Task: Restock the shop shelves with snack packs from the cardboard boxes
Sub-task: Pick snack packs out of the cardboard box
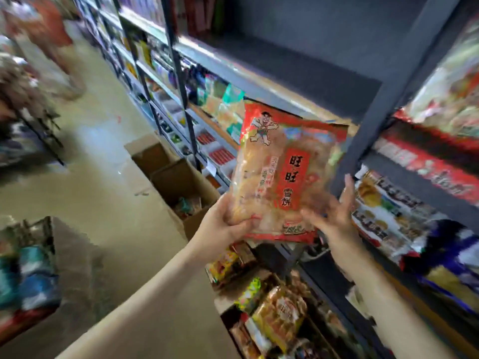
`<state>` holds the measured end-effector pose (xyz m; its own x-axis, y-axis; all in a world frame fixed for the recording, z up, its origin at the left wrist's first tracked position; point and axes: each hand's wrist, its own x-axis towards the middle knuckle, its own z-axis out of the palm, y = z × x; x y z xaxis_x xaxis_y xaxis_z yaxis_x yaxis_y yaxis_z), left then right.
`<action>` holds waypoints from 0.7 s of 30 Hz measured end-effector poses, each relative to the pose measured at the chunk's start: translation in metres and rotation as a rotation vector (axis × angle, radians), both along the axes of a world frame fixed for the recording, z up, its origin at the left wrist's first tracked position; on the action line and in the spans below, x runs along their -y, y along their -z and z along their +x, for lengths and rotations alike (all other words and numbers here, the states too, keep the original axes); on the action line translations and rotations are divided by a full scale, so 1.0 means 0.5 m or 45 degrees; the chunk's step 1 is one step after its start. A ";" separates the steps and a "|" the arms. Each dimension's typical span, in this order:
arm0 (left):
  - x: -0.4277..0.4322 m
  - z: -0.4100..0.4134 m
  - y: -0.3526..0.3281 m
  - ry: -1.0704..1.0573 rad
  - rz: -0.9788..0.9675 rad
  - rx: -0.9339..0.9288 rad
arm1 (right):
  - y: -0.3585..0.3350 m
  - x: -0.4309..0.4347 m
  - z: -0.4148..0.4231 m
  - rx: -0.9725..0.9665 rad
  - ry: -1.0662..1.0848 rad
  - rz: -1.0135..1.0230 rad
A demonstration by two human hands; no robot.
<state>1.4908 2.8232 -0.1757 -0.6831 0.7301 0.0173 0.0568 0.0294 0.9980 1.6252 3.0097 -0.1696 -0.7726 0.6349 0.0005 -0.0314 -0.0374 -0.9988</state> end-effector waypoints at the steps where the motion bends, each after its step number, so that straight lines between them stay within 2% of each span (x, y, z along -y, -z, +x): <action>1: -0.010 -0.006 -0.035 0.065 0.044 -0.030 | -0.032 -0.017 0.009 -0.081 -0.019 -0.048; 4: -0.053 -0.009 -0.098 0.212 0.075 -0.194 | -0.132 -0.038 0.051 -0.175 -0.054 0.004; 6: -0.094 0.002 -0.127 0.236 0.074 -0.334 | -0.166 -0.050 0.088 -0.222 0.046 0.065; 10: -0.195 0.032 -0.184 0.014 0.037 -0.970 | -0.233 -0.075 0.175 -0.290 0.376 0.483; 13: -0.274 0.069 -0.229 -0.144 0.229 -1.421 | -0.291 -0.091 0.237 -0.274 0.552 0.770; 16: -0.358 0.089 -0.254 -0.229 0.419 -1.714 | -0.318 -0.130 0.287 -0.316 0.712 0.975; 18: -0.414 0.096 -0.264 -0.292 0.435 -1.923 | -0.308 -0.177 0.315 -0.273 0.827 0.975; 21: -0.495 0.084 -0.268 -0.338 0.293 -2.250 | -0.281 -0.240 0.333 -0.134 0.914 0.845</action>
<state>1.5327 3.0706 -0.0419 0.1669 0.4940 0.8533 0.9644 0.0982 -0.2455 1.7916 3.1298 -0.0292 -0.1787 0.7994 0.5736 0.0827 0.5931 -0.8008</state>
